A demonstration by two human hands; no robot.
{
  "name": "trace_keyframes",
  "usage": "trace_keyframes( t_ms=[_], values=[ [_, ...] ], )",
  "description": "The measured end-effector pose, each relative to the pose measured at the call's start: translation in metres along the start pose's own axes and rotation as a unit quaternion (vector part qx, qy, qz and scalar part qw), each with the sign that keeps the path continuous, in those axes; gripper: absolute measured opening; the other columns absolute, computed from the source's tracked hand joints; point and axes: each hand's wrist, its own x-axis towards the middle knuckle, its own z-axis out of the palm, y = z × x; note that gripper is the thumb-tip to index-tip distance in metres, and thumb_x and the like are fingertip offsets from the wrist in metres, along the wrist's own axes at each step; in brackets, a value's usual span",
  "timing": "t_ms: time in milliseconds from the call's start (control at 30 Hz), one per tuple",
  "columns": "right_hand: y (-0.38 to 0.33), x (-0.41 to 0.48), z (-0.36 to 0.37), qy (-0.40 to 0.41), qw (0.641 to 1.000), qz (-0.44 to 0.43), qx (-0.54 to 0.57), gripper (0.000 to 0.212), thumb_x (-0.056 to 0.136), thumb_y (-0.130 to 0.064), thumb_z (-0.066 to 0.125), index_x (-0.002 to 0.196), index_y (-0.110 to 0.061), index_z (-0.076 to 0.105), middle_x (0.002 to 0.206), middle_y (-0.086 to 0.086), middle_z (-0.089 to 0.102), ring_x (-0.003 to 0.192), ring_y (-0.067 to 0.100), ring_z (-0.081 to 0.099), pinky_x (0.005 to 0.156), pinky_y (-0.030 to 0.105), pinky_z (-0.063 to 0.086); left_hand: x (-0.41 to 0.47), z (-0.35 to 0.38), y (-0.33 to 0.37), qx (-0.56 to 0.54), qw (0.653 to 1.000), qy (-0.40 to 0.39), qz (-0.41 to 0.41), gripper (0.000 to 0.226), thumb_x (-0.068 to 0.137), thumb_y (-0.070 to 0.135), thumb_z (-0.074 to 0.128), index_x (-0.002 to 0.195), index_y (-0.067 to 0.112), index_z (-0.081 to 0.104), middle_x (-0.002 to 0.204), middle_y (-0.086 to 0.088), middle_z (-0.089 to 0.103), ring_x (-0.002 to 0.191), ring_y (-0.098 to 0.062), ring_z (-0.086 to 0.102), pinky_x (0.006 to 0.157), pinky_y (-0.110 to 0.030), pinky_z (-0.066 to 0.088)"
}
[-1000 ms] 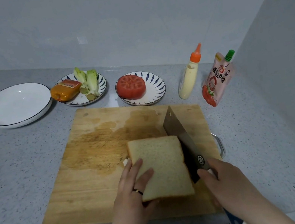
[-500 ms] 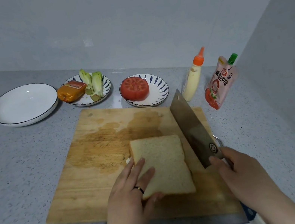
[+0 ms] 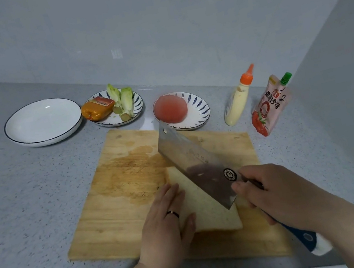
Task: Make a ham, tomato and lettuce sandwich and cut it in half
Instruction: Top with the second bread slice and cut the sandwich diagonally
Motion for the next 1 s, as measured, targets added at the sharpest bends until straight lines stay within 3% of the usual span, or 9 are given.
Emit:
trace_keyframes(
  t_ms=[100, 700, 1000],
  values=[
    [-0.002, 0.002, 0.0, -0.016, 1.0, 0.008, -0.012, 0.032, 0.094, -0.031, 0.042, 0.062, -0.032, 0.04, 0.049, -0.007, 0.047, 0.04, -0.007, 0.048, 0.053, 0.016, 0.035, 0.001, 0.001, 0.001, 0.002, 1.0, 0.0, -0.003, 0.049, 0.075, 0.034, 0.042, 0.099, -0.001, 0.067, 0.108, -0.013, 0.067, 0.101, -0.035, 0.063, 0.066, -0.049, 0.053],
    [-0.001, 0.007, -0.003, -0.07, 0.994, 0.027, -0.077, 0.029, 0.094, -0.033, 0.04, 0.065, -0.03, 0.041, 0.056, -0.007, 0.046, 0.038, -0.006, 0.044, 0.044, 0.012, 0.031, 0.007, -0.002, 0.004, 0.057, 0.996, -0.065, -0.022, 0.057, 0.071, 0.036, 0.039, 0.103, -0.002, 0.065, 0.107, -0.016, 0.067, 0.1, -0.03, 0.064, 0.066, -0.045, 0.054],
    [-0.011, 0.016, -0.006, -0.105, 0.985, 0.019, -0.136, 0.028, 0.095, -0.033, 0.036, 0.069, -0.026, 0.04, 0.059, -0.01, 0.041, 0.047, 0.002, 0.036, 0.048, 0.013, 0.029, 0.008, -0.001, 0.002, 0.058, 0.995, -0.077, -0.014, 0.056, 0.072, 0.037, 0.039, 0.1, -0.002, 0.067, 0.104, -0.016, 0.068, 0.097, -0.03, 0.066, 0.064, -0.044, 0.055]
  ],
)
